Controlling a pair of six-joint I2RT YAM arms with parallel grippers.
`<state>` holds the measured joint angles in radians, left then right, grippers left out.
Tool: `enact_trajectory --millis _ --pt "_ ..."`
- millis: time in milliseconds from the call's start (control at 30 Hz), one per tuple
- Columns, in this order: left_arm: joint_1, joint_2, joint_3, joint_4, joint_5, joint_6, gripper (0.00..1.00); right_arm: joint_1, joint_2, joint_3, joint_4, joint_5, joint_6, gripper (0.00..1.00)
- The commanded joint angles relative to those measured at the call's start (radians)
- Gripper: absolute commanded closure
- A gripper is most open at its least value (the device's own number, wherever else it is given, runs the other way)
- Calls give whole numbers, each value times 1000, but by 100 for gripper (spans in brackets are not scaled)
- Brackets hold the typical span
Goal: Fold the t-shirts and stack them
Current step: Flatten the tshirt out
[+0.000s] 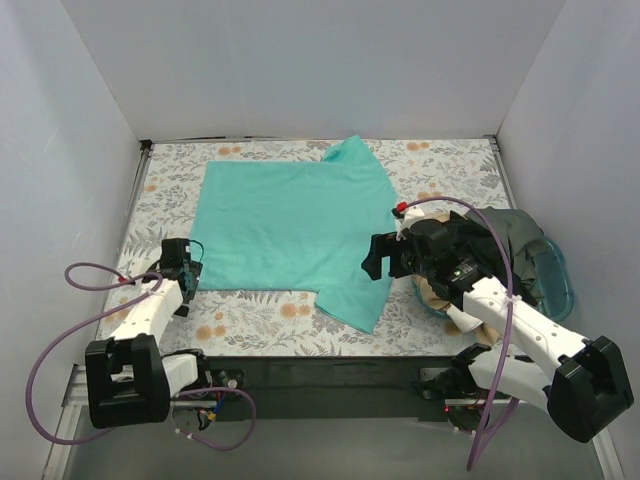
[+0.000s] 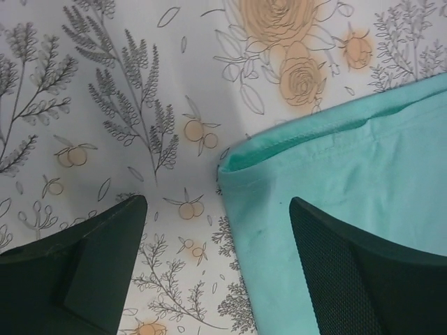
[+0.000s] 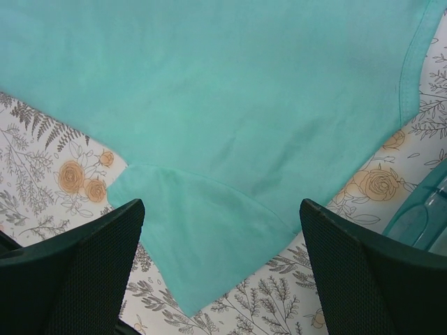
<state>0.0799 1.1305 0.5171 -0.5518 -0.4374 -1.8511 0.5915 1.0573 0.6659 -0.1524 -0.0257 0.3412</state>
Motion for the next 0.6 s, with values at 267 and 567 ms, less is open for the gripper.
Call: enact_trajectory --millis 267,567 --pt "93 133 -9 179 112 79 32 7 -80 -28 33 20 4 2" --pt "101 187 -14 220 137 112 52 7 -71 -22 20 21 10 2"
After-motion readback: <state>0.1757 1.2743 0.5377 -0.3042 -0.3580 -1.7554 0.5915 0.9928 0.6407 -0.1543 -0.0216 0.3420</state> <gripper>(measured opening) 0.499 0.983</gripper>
